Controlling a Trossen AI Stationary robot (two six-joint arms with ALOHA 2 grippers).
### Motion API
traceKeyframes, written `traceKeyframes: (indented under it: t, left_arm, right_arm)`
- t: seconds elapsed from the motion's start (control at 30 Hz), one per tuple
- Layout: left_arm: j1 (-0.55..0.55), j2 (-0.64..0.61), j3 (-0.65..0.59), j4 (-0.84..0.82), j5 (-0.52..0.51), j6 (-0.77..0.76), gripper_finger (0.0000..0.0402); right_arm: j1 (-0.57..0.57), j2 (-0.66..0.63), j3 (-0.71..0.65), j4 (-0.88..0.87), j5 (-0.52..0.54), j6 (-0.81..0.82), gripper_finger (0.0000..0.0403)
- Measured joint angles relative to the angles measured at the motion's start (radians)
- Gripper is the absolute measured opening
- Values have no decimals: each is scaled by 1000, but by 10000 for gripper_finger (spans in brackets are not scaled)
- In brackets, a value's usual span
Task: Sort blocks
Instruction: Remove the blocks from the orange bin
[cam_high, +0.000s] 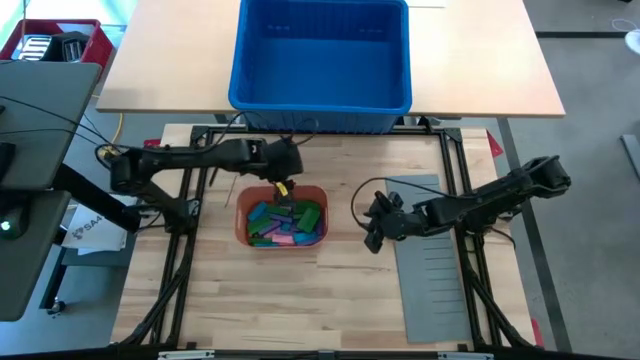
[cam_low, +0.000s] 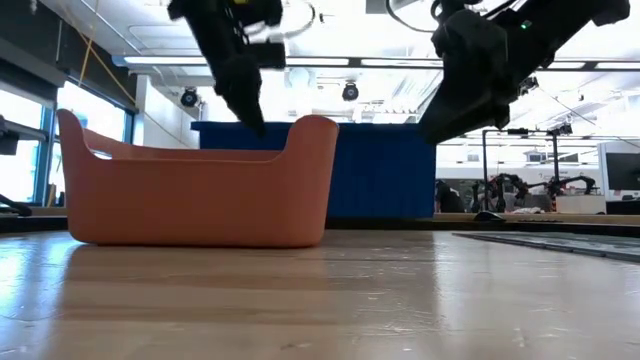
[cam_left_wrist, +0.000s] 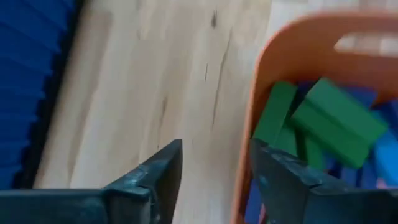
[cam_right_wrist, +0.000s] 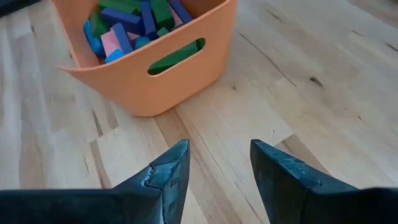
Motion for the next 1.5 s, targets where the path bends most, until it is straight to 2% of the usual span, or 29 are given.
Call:
traceKeyframes:
  t: [0.1,0.2,0.3,0.4,0.53,0.6,0.83,1.03,1.17,1.3,1.5]
  left_arm:
    - [31,61,0,11,32,57,196]
    - [43,127,-1,16,127,141,197]
    - [40,166,-2,42,159,181,184]
    - [34,196,-1,67,159,237,143]
    - [23,204,32,65,159,358,43]
    - [13,204,63,45,168,423,13]
    - [-44,206,171,39,172,755,3]
    - [-99,276,212,70,193,843,2]
    - [-175,342,227,122,207,879,3]
    - [-249,390,265,149,136,846,14]
    - [-316,392,329,142,86,751,82]
  right_arm:
    - [14,0,0,-1,1,-23,165]
    - [29,0,0,-10,1,-32,165]
    - [50,-1,0,-26,6,-29,165]
    - [72,-2,0,-32,19,-22,165]
    - [107,-2,0,-31,32,-21,165]
    - [123,-2,0,-31,40,-19,165]
    - [157,-2,0,-33,70,4,165]
    - [179,-2,0,-35,92,6,165]
    - [183,-2,0,-38,93,25,165]
    - [182,-2,0,-41,94,30,165]
    - [182,-2,0,-36,122,51,165]
